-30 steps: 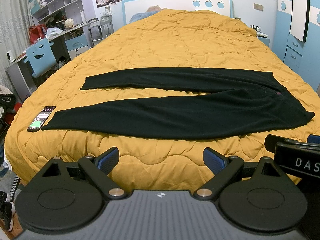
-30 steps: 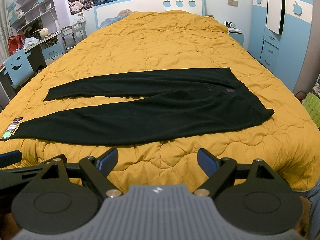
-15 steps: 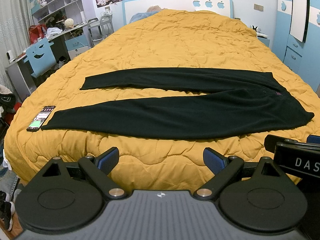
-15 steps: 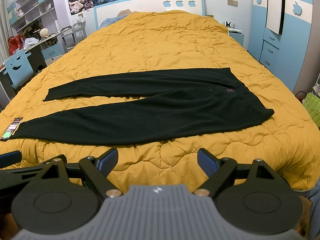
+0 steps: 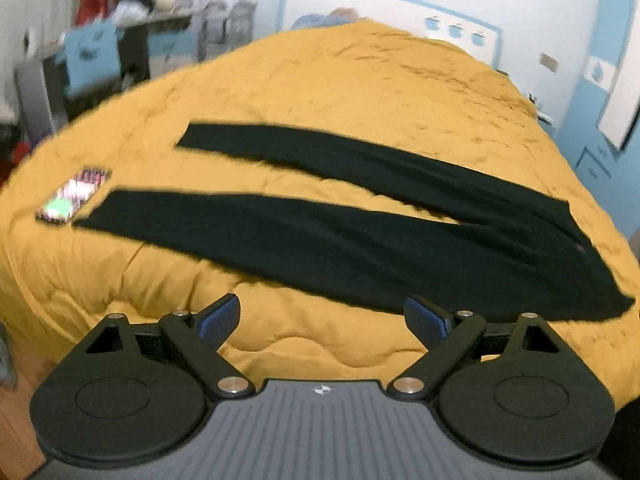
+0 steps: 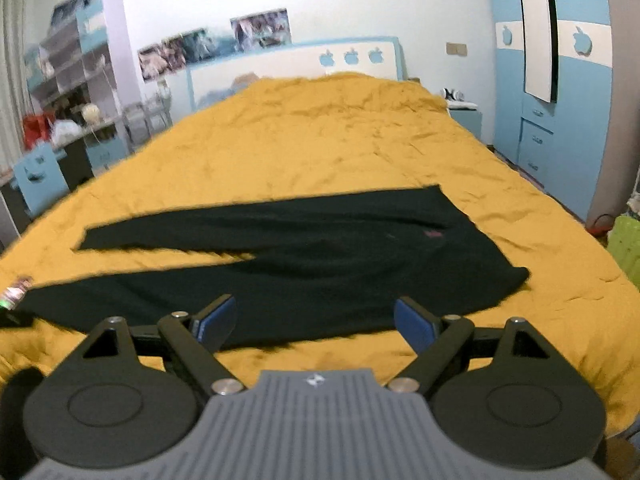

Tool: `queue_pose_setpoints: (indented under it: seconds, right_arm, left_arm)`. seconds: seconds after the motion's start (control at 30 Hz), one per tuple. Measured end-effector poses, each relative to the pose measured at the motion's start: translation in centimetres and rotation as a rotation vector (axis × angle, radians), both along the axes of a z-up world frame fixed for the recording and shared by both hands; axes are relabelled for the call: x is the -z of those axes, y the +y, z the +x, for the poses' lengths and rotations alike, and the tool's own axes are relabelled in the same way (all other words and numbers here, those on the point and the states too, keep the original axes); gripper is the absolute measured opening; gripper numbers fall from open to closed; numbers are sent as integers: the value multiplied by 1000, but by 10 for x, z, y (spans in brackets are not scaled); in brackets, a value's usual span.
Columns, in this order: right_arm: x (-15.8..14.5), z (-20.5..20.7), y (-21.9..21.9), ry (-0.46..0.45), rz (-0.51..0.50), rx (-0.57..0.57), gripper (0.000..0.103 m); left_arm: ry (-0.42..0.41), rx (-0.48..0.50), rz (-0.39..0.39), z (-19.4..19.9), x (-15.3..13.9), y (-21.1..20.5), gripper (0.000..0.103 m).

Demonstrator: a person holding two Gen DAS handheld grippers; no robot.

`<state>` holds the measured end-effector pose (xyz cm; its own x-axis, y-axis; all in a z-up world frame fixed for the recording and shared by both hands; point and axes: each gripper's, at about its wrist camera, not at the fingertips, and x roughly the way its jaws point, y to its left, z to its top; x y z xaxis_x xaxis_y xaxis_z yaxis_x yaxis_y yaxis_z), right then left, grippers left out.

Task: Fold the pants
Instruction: 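Move left gripper to the pant-leg hems while right gripper reaches the waistband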

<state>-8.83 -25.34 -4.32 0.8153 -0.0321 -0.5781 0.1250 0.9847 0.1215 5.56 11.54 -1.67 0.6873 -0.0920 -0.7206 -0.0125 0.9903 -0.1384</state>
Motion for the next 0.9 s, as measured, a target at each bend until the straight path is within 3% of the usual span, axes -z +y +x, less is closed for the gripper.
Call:
queue_pose_setpoints:
  seconds: [0.1, 0.27, 0.47, 0.73, 0.9]
  right_arm:
    - [17, 10, -33, 46, 24, 64, 82]
    - [39, 31, -86, 129, 104, 165, 82]
    - [60, 61, -133, 168, 259, 219, 82]
    - [102, 97, -172, 180, 565, 262, 81]
    - [131, 107, -187, 182, 728, 336, 66]
  left_arm:
    - [11, -58, -74, 16, 11, 37, 103]
    - [70, -243, -191, 51, 34, 105, 103]
    - [93, -431, -414, 77, 62, 176, 99]
    - [98, -561, -557, 104, 92, 211, 94]
    - [80, -609, -627, 111, 105, 223, 91]
